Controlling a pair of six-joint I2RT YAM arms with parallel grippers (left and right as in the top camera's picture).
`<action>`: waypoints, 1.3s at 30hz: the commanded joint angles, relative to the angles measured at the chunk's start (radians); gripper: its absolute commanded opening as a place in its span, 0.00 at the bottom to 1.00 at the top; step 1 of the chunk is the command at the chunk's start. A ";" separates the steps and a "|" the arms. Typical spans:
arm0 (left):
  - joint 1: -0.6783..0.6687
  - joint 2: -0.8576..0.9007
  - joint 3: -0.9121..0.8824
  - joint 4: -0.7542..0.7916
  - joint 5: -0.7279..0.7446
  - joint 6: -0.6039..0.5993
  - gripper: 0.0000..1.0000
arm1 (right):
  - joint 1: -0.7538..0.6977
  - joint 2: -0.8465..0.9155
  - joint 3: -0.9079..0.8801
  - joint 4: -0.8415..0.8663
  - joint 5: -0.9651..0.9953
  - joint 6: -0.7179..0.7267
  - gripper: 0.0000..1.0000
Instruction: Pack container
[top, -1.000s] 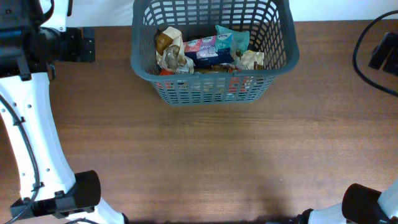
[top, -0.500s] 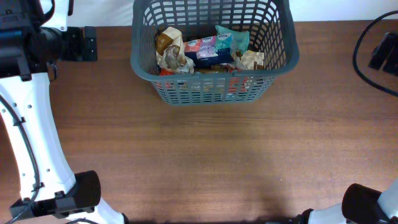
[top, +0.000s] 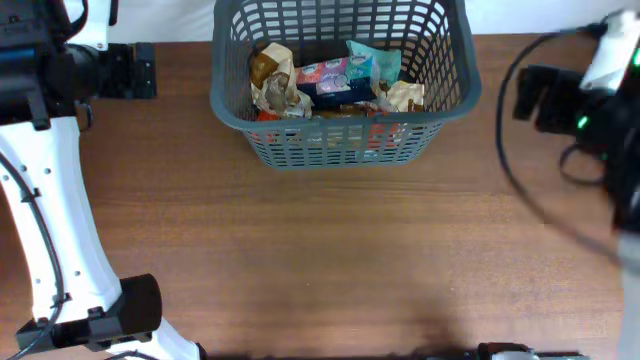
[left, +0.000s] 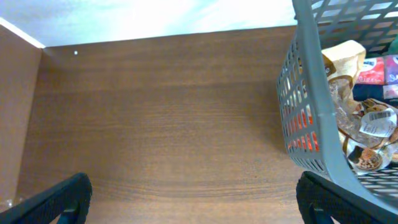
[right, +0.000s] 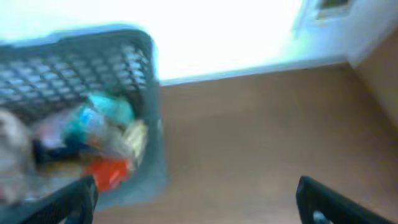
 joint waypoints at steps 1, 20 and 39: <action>0.003 0.007 -0.001 0.002 0.011 -0.013 0.99 | 0.036 -0.230 -0.293 0.164 0.007 0.012 0.99; 0.003 0.007 -0.001 0.002 0.011 -0.013 0.99 | 0.036 -1.099 -1.531 0.842 -0.002 0.011 0.99; 0.003 0.007 -0.001 0.002 0.011 -0.013 0.99 | 0.037 -1.267 -1.709 0.891 0.050 0.004 0.99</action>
